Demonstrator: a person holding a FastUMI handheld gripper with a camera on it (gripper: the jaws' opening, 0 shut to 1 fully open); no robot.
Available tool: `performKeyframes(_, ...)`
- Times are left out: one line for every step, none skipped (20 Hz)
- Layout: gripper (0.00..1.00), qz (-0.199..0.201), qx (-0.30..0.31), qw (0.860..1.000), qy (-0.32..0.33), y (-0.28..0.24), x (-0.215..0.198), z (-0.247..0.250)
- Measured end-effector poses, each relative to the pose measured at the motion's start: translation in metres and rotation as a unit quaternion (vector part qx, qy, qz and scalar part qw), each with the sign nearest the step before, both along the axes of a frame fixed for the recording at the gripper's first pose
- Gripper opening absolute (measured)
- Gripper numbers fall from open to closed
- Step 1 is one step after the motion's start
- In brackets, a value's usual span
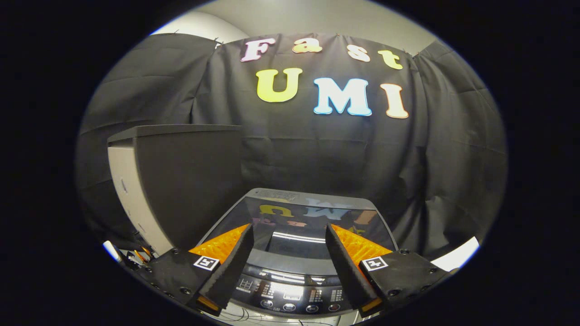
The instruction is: Put the clothes into the washing machine and then close the washing machine lid.
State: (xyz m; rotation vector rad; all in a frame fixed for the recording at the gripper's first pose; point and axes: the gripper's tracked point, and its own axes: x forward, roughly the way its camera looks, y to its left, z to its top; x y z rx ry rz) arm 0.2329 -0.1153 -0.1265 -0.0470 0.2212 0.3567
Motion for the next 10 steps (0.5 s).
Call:
performKeyframes(0.98,0.007,-0.001,1.0,-0.011,-0.006,-0.012,0.006)
performKeyframes(0.98,0.017,-0.001,1.0,-0.02,-0.011,-0.024,0.015)
performKeyframes(0.98,0.022,-0.004,0.999,-0.03,-0.022,-0.038,0.02)
performKeyframes(0.98,0.026,-0.002,0.999,-0.043,-0.034,-0.054,0.029)
performKeyframes(0.98,0.029,-0.003,0.998,-0.054,-0.046,-0.068,0.038)
performKeyframes(0.98,0.029,-0.005,0.997,-0.064,-0.058,-0.081,0.045)
performKeyframes(0.98,0.026,-0.006,0.997,-0.075,-0.071,-0.094,0.053)
performKeyframes(0.98,0.024,-0.005,0.996,-0.086,-0.084,-0.107,0.062)
performKeyframes(0.98,0.021,-0.007,0.995,-0.095,-0.096,-0.119,0.068)
performKeyframes(0.98,0.019,-0.011,0.995,-0.1,-0.107,-0.131,0.071)
